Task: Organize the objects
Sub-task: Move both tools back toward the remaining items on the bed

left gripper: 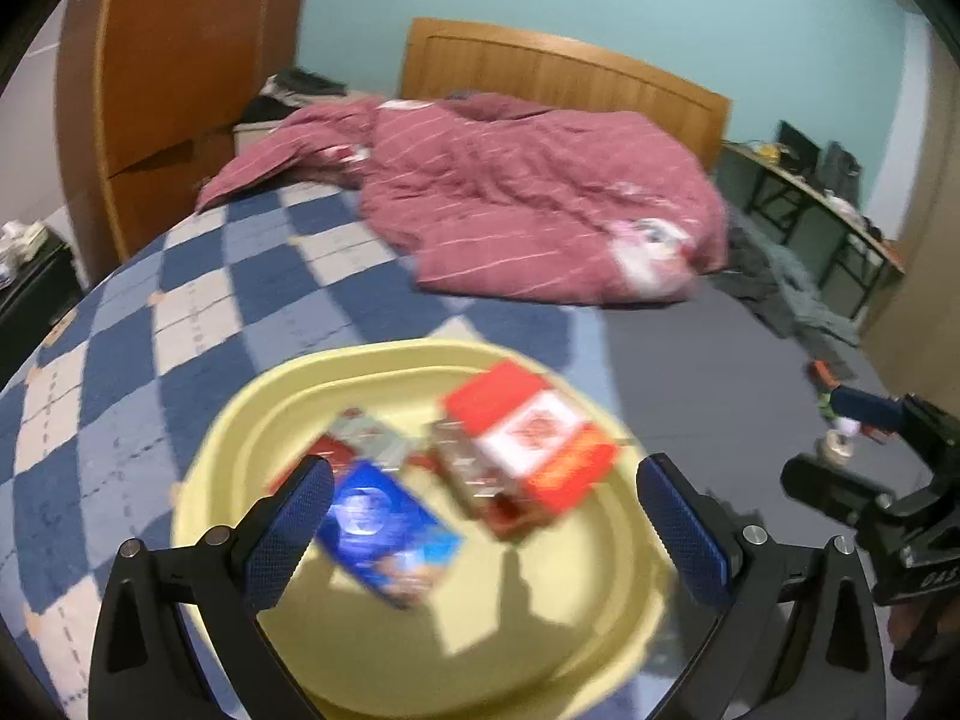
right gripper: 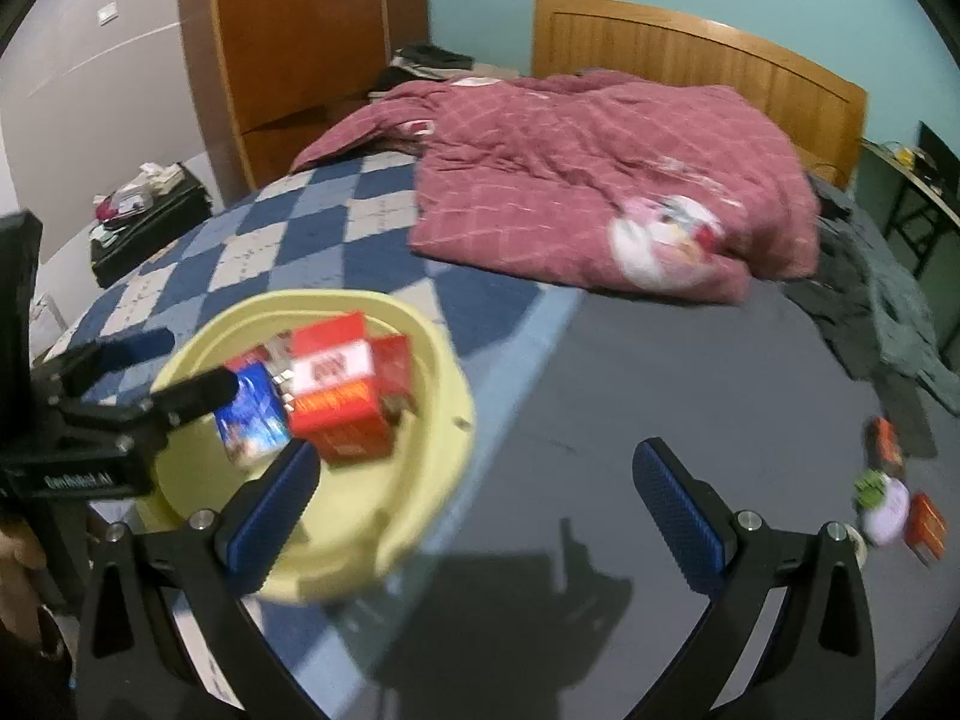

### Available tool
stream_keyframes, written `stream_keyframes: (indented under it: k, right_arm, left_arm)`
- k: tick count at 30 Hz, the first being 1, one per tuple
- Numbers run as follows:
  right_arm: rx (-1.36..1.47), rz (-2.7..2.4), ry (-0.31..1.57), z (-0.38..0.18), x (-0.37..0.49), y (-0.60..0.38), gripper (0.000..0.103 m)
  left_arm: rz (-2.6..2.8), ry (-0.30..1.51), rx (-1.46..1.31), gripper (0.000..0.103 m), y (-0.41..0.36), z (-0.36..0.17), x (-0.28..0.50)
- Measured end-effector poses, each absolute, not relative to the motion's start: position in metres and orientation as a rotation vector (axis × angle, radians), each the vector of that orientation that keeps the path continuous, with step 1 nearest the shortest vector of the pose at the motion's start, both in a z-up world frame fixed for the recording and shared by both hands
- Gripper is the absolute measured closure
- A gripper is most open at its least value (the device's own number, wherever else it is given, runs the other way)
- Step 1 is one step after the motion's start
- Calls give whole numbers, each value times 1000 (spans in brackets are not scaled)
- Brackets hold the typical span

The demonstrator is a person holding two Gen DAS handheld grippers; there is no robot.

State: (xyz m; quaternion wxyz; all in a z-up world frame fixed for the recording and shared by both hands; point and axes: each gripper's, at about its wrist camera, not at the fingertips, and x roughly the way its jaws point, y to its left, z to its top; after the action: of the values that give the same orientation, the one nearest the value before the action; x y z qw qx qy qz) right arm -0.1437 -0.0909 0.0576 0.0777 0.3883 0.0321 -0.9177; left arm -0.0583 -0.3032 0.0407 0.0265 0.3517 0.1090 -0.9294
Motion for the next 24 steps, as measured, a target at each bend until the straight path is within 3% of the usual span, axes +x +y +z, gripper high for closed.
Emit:
stream_keyframes:
  k: [3, 19, 24]
  right_arm:
    - [1162, -2784, 87, 59, -120, -62, 0]
    - [1205, -3146, -351, 58, 18, 159, 0]
    - [1183, -3279, -343, 43, 48, 209, 0]
  left_arm:
    - [-2924, 299, 1101, 0, -275, 50, -53]
    - [-3211, -13, 1204, 0, -57, 59, -29]
    - [-3299, -205, 1178, 0, -9, 50, -10]
